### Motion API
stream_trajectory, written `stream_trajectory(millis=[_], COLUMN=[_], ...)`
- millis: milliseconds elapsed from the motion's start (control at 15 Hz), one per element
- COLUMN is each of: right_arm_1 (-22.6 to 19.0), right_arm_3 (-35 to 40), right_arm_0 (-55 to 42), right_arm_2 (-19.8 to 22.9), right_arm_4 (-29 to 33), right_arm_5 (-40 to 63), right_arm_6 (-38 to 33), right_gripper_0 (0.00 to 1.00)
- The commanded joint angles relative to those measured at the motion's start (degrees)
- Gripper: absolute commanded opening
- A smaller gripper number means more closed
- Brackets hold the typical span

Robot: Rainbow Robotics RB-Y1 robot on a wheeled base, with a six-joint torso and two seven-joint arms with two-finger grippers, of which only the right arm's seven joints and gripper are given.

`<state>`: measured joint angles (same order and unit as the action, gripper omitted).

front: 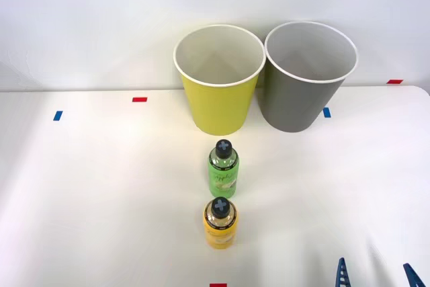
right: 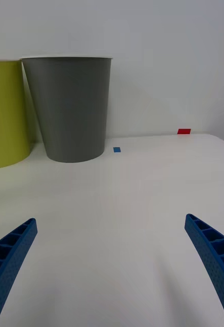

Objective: Put cans in the gray bin, plastic bottles in the light green bin

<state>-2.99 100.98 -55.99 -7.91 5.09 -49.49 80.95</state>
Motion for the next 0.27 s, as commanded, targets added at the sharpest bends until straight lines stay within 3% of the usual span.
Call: stream_trajectory(millis=[67, 267], right_arm_1=[0.0, 0.0], right_arm_3=[0.0, 0.0], right_arm_0=[0.0, 0.0], right_arm_2=[0.0, 0.0], right_arm_4=[0.0, 0.0], right_arm_5=[0.0, 0.0], right_arm_6=[0.0, 0.0], right_gripper_0=[1.0, 1.0])
